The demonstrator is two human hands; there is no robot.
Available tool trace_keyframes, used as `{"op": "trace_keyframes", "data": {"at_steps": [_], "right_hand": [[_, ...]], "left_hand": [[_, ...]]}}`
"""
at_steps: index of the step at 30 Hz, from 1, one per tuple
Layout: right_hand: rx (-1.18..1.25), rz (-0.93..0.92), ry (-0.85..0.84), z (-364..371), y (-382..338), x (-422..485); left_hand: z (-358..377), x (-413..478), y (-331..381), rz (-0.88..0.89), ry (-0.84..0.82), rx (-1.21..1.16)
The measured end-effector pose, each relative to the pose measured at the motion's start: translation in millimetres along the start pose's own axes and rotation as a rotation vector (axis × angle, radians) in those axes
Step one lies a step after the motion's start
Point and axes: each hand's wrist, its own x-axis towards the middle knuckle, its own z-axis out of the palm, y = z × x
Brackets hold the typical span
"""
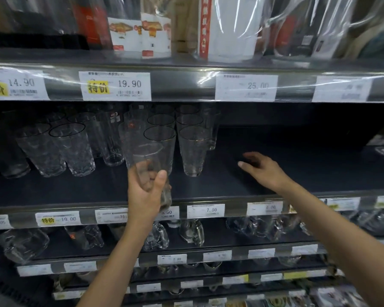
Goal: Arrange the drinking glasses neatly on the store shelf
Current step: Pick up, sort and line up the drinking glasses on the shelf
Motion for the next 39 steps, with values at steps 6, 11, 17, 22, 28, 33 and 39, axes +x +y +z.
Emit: {"op": "trace_keyframes", "data": {"at_steps": [6, 11, 17, 22, 28, 33, 39], "right_hand": [[-0.354, -0.032, -0.135, -30.6, 43.0, 24.8], [-0.574, -0.030, -0.206, -35.0, 64.7, 38.7], [-0.575, -0.114, -0.188, -37.7, 81.5, 45.7], [-0.557, -0.140, -0.172, -37.1, 86.0, 49.8], [-0.552, -0.160, -0.159, -37.4, 86.9, 50.4], [-0.547, -0.161, -0.166, -37.1, 87.1, 49.3], [-0.552, -0.163, -0.159, -37.0, 85.1, 48.5]], "left_hand": [[55.0, -24.7, 16.5, 0.004, -0.060, 0.048], [111.4, -27.2, 18.5, -0.043, -0.177, 0.112], [166.1, -13.1, 8.0, -0.111, -0.133, 0.151], [188.0, -0.6, -2.4, -0.119, -0.024, 0.178], [189.3, 6.3, -4.4, -0.066, 0.098, 0.325], [177.1, -5.0, -7.8, -0.045, 0.141, 0.527], [169.1, -13.7, -7.1, -0.051, 0.158, 0.743]]}}
